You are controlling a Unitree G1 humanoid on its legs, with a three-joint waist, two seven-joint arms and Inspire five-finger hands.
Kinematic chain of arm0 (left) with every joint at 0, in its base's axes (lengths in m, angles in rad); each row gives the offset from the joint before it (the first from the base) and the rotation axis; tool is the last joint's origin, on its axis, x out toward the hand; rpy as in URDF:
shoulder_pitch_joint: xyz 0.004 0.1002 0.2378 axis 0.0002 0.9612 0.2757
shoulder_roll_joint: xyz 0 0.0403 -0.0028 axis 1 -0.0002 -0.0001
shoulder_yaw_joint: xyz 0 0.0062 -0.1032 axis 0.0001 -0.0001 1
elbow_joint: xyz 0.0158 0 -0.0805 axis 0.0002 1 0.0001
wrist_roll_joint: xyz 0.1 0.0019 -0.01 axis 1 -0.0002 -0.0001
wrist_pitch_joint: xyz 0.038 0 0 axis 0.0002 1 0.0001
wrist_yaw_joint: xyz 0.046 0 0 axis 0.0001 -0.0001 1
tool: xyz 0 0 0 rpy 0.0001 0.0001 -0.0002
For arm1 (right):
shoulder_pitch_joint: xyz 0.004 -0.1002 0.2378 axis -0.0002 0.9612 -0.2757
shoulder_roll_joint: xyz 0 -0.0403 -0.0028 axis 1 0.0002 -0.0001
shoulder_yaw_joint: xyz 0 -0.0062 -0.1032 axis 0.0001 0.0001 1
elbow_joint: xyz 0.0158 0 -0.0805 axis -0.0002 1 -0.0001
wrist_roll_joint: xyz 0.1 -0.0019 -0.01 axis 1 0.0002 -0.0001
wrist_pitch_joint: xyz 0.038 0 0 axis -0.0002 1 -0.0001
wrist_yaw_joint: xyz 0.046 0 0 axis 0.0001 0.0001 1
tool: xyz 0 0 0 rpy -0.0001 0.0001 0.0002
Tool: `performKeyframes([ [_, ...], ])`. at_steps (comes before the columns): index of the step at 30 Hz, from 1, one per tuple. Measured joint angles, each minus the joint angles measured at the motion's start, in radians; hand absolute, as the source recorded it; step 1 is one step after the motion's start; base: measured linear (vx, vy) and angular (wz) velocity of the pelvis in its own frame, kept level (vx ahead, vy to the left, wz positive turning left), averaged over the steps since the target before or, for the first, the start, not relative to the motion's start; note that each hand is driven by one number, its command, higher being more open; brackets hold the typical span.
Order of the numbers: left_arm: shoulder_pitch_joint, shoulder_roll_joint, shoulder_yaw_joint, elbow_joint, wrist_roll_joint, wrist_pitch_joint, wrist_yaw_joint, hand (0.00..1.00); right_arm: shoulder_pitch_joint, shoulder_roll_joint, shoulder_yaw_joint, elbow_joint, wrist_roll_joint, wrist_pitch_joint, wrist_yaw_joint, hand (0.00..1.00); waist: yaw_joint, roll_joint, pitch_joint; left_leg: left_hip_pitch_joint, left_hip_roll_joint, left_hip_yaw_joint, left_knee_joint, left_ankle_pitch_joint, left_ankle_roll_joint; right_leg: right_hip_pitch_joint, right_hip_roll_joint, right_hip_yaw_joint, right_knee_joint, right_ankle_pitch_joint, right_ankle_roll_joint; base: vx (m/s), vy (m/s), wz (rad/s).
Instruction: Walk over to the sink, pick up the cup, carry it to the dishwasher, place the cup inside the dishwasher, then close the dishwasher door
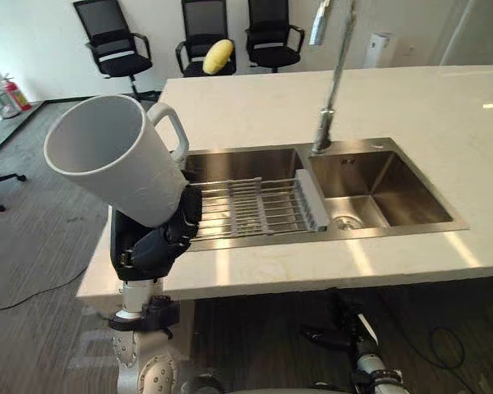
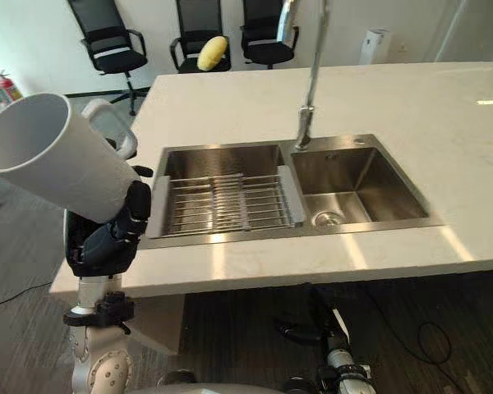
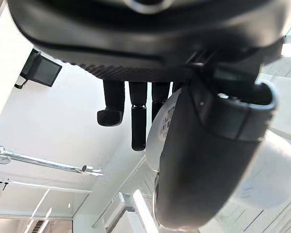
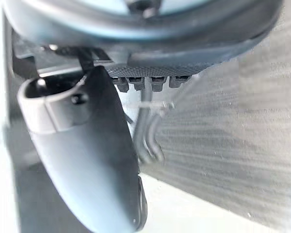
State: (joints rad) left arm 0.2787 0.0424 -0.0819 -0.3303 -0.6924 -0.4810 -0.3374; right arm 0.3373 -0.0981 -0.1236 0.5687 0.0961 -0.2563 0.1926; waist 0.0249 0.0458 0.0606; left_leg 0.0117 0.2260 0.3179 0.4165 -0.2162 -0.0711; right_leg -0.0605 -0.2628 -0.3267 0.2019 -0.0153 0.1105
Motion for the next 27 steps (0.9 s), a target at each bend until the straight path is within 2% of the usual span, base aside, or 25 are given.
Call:
performKeyframes([
  [1, -0.015, 0.011, -0.004, 0.036, -0.012, -0.004, -0.007, 0.00, -0.003, 0.019, 0.001, 0.019, 0.000, -0.003, 0.001, 1.00, -0.015, -0.008, 0.001, 0.019, -0.036, -0.012, -0.106, -0.002, -0.003, -0.006, -0.010, -0.021, 0.003, 0.006, 0.005, -0.09, 0.426, 1.13],
  [2, -0.028, 0.019, -0.004, 0.067, -0.020, -0.005, -0.011, 0.00, -0.005, 0.030, 0.001, 0.035, 0.000, -0.006, 0.002, 1.00, -0.017, -0.012, 0.005, 0.027, -0.051, -0.016, -0.156, -0.002, -0.015, -0.004, -0.012, -0.032, -0.002, 0.008, 0.008, -0.09, 0.248, 0.76],
  [3, -0.039, 0.036, 0.003, 0.157, -0.039, -0.004, -0.007, 0.00, -0.021, 0.058, 0.008, 0.106, -0.001, -0.006, 0.007, 1.00, -0.007, -0.035, 0.019, 0.045, -0.084, -0.022, -0.176, 0.017, -0.011, 0.016, -0.034, -0.036, -0.011, 0.029, 0.007, -0.10, 0.188, 0.39],
  [6, -0.031, 0.048, 0.007, 0.226, -0.047, 0.008, 0.017, 0.00, -0.020, 0.070, 0.028, 0.151, -0.001, -0.008, 0.009, 1.00, -0.009, -0.043, 0.013, 0.048, -0.102, -0.034, -0.183, 0.014, 0.001, 0.046, -0.036, -0.044, -0.031, 0.029, 0.007, -0.13, 0.068, 0.18],
  [9, -0.031, 0.069, -0.014, 0.226, -0.054, 0.005, 0.030, 0.00, -0.021, 0.050, 0.021, 0.161, 0.002, -0.011, 0.000, 1.00, -0.019, -0.042, 0.006, 0.031, -0.107, -0.057, -0.181, 0.018, 0.001, 0.049, -0.029, -0.054, -0.051, 0.031, 0.004, -0.08, -0.016, 0.13],
  [12, -0.042, 0.084, -0.067, 0.247, -0.050, 0.005, 0.033, 0.00, -0.022, 0.011, 0.018, 0.167, 0.001, -0.012, -0.007, 1.00, -0.033, -0.027, 0.003, 0.020, -0.098, -0.094, -0.191, 0.037, -0.005, 0.067, -0.009, -0.071, -0.071, 0.031, 0.004, -0.01, -0.062, 0.29],
  [16, -0.047, 0.091, -0.085, 0.285, -0.033, 0.006, 0.062, 0.00, -0.031, -0.007, 0.022, 0.168, 0.000, -0.012, -0.013, 1.00, -0.034, -0.015, -0.003, 0.019, -0.090, -0.119, -0.216, 0.056, -0.011, 0.078, 0.007, -0.086, -0.085, 0.025, 0.001, 0.04, -0.061, 0.21],
  [20, -0.047, 0.107, -0.081, 0.306, -0.033, 0.012, 0.100, 0.00, -0.044, -0.008, 0.033, 0.168, -0.002, -0.012, -0.005, 1.00, -0.024, -0.013, -0.004, 0.015, -0.084, -0.172, -0.242, 0.075, -0.013, 0.089, 0.030, -0.085, -0.084, -0.008, -0.011, 0.06, -0.063, 0.34],
  [22, -0.043, 0.109, -0.079, 0.304, -0.033, 0.013, 0.104, 0.00, -0.044, -0.010, 0.044, 0.168, -0.003, -0.012, 0.002, 1.00, -0.012, -0.012, -0.005, 0.013, -0.083, -0.195, -0.242, 0.077, -0.011, 0.104, 0.035, -0.086, -0.078, -0.030, -0.003, 0.06, -0.057, 0.48],
  [24, -0.018, 0.107, -0.074, 0.283, -0.033, 0.014, 0.111, 0.00, -0.038, -0.010, 0.052, 0.168, -0.003, -0.012, 0.009, 1.00, -0.016, -0.015, -0.012, -0.004, -0.096, -0.212, -0.235, 0.092, 0.005, 0.113, 0.042, -0.057, -0.049, -0.087, 0.000, 0.04, -0.072, 0.79],
  [25, -0.014, 0.105, -0.074, 0.275, -0.034, 0.015, 0.112, 0.00, -0.035, -0.010, 0.053, 0.168, -0.003, -0.012, 0.009, 1.00, -0.016, -0.015, -0.014, -0.011, -0.099, -0.210, -0.236, 0.098, 0.012, 0.118, 0.042, -0.061, -0.046, -0.089, -0.004, 0.06, -0.064, 1.15],
  [26, -0.009, 0.098, -0.073, 0.252, -0.036, 0.020, 0.111, 0.00, -0.032, -0.011, 0.053, 0.168, -0.004, -0.012, 0.009, 1.00, -0.013, -0.016, -0.015, -0.027, -0.104, -0.182, -0.244, 0.116, 0.020, 0.137, 0.032, -0.107, -0.048, -0.091, 0.002, 0.08, -0.023, 1.46],
  [27, -0.011, 0.091, -0.073, 0.227, -0.046, 0.023, 0.103, 0.00, -0.033, -0.008, 0.053, 0.168, -0.003, -0.012, 0.005, 1.00, -0.016, -0.022, -0.014, -0.038, -0.107, -0.099, -0.267, 0.141, 0.042, 0.155, 0.017, -0.174, -0.047, -0.084, 0.012, 0.09, 0.001, 1.81],
])
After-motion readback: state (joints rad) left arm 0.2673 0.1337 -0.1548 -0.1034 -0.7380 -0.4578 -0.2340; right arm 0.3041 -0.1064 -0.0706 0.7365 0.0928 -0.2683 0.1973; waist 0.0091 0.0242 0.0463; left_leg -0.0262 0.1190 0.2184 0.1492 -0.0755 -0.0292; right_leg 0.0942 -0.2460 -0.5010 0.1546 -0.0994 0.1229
